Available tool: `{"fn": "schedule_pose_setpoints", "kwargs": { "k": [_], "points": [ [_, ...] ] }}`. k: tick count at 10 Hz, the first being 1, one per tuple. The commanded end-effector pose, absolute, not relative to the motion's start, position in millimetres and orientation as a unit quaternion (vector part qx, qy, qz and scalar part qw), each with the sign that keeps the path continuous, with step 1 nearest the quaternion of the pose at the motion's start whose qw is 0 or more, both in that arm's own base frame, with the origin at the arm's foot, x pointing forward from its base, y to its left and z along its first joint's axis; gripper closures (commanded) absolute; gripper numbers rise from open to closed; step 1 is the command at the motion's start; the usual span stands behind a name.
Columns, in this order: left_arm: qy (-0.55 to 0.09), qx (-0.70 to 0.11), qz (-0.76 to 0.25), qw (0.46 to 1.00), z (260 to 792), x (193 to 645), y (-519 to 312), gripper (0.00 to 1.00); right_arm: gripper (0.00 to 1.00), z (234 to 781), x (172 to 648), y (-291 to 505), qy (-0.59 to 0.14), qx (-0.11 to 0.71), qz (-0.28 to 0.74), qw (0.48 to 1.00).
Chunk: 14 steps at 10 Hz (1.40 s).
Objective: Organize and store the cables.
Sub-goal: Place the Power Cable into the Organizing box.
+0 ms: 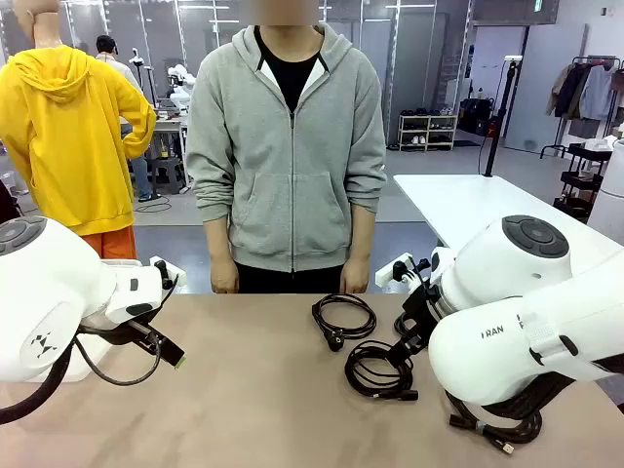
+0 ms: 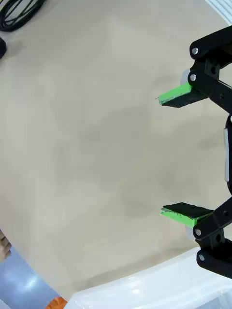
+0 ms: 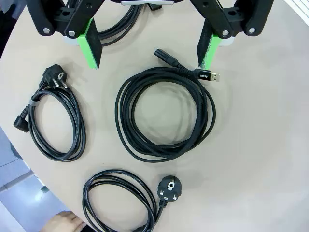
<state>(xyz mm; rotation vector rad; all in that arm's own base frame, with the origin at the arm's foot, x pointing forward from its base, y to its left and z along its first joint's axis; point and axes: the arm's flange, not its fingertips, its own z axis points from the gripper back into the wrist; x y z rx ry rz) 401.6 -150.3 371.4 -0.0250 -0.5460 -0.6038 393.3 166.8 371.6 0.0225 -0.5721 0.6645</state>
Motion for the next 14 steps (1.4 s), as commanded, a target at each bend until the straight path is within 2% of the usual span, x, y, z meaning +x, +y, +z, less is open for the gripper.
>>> {"fn": "schedule_pose_setpoints", "kwargs": {
  "k": [1,10,11,14],
  "points": [
    [-0.266,-0.012,-0.294,0.918,371,402,-150,0.00,0.00,372,393,167,-0.277,0.011,0.322,0.905],
    [-0.266,-0.012,-0.294,0.918,371,401,-151,0.00,0.00,372,393,167,-0.277,0.010,0.323,0.905],
    [-0.272,-0.026,-0.313,0.910,392,397,-152,0.00,0.00,395,396,155,-0.273,0.059,0.322,0.904],
    [-0.251,-0.080,-0.342,0.902,446,369,-120,0.00,0.00,460,407,104,-0.257,0.090,0.381,0.884]
  ]
}}
